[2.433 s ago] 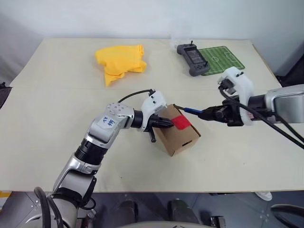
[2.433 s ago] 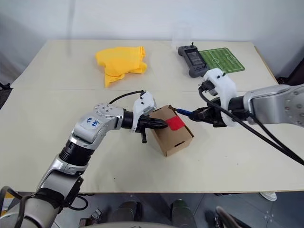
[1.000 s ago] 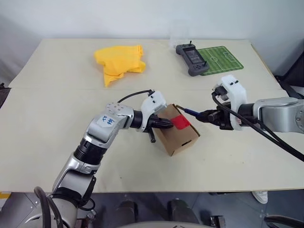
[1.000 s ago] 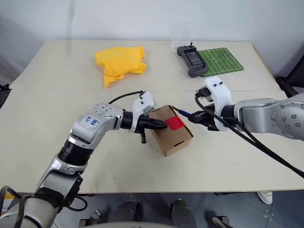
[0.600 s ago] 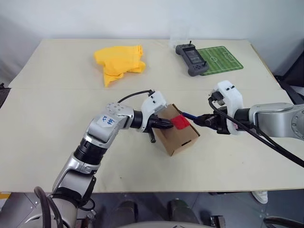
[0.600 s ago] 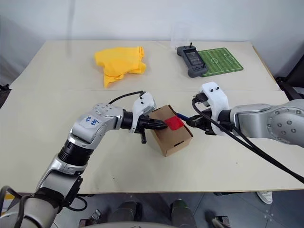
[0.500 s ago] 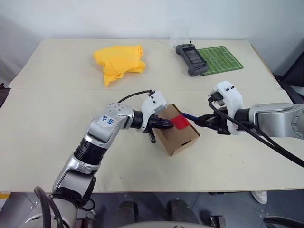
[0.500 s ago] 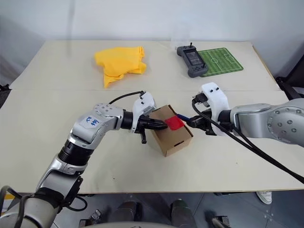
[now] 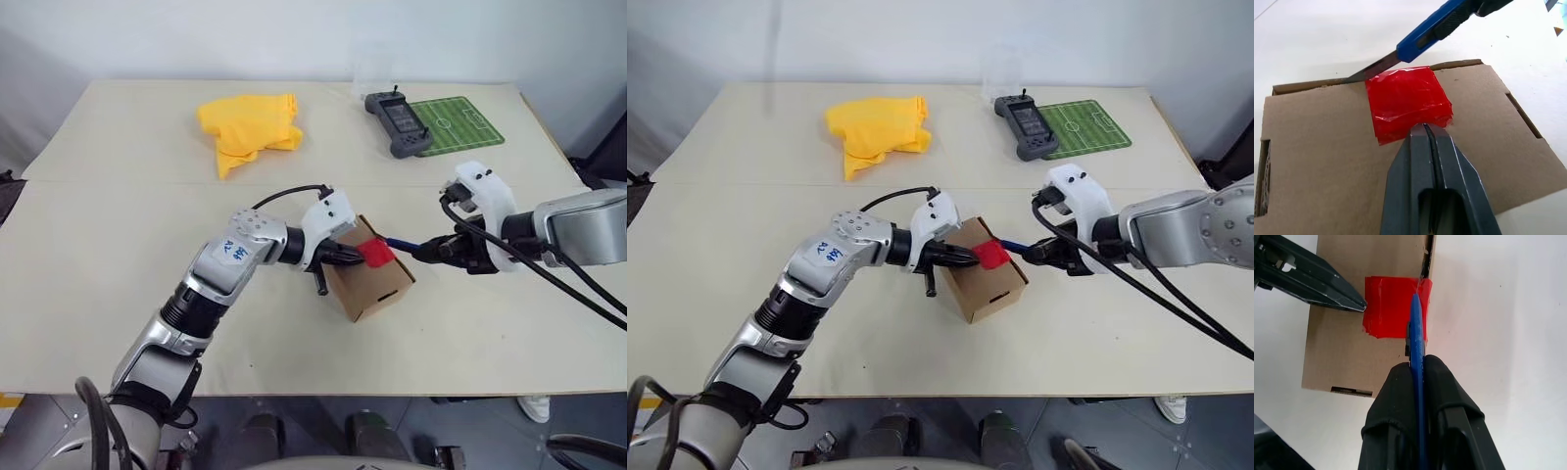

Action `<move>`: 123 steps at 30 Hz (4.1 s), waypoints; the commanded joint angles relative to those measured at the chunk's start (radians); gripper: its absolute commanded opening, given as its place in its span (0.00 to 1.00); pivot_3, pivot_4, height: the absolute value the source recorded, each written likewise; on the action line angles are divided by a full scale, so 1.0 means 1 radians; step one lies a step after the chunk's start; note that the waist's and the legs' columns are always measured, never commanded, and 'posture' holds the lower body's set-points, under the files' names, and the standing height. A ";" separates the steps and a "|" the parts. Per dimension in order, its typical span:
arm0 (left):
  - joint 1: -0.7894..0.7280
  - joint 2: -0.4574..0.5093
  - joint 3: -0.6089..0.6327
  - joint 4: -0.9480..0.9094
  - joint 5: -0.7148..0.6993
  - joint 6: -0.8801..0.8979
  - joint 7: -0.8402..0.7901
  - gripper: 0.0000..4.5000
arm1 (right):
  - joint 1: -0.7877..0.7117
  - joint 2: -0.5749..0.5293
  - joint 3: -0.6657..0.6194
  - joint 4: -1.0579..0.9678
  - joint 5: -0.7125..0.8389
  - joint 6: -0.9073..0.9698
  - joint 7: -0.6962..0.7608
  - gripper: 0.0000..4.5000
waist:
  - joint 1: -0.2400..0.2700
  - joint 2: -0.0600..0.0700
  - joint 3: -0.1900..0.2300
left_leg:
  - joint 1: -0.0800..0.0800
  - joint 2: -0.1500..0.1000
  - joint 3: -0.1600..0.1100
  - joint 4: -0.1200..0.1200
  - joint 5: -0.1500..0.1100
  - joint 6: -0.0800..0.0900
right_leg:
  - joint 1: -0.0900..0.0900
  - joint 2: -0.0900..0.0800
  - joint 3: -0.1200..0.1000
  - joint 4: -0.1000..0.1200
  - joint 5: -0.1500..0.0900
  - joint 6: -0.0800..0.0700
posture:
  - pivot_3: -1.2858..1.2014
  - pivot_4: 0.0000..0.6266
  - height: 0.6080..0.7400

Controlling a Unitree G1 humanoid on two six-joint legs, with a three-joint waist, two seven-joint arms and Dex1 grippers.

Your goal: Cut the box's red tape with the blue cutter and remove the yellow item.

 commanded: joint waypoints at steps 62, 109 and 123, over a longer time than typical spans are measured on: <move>0.084 0.024 -0.074 0.005 0.056 0.038 0.045 0.00 | 0.080 -0.002 -0.017 0.005 0.008 0.300 0.107 0.01 | -0.001 -0.013 -0.023 | 0.001 0.000 0.000 0.000 -0.002 0.004 | 0.001 0.000 0.000 -0.002 0.000 0.000 | 0.52 0.24 1.00; 0.277 0.339 0.364 -0.055 -0.246 -0.272 -0.353 0.00 | 0.360 -0.002 0.570 0.404 -0.142 -1.070 0.166 0.01 | -0.039 0.002 -0.017 | 0.004 -0.001 0.009 -0.007 -0.003 0.005 | -0.003 -0.005 0.003 -0.003 0.001 0.002 | 0.52 0.24 1.00; 0.611 0.345 0.467 -0.283 -0.289 -0.271 -0.217 0.00 | 0.070 0.263 0.661 0.250 -0.158 -1.039 0.583 0.78 | -0.031 0.004 -0.016 | 0.005 0.000 0.009 -0.002 -0.004 0.006 | 0.000 -0.006 0.003 -0.006 0.001 0.002 | 0.52 0.24 1.00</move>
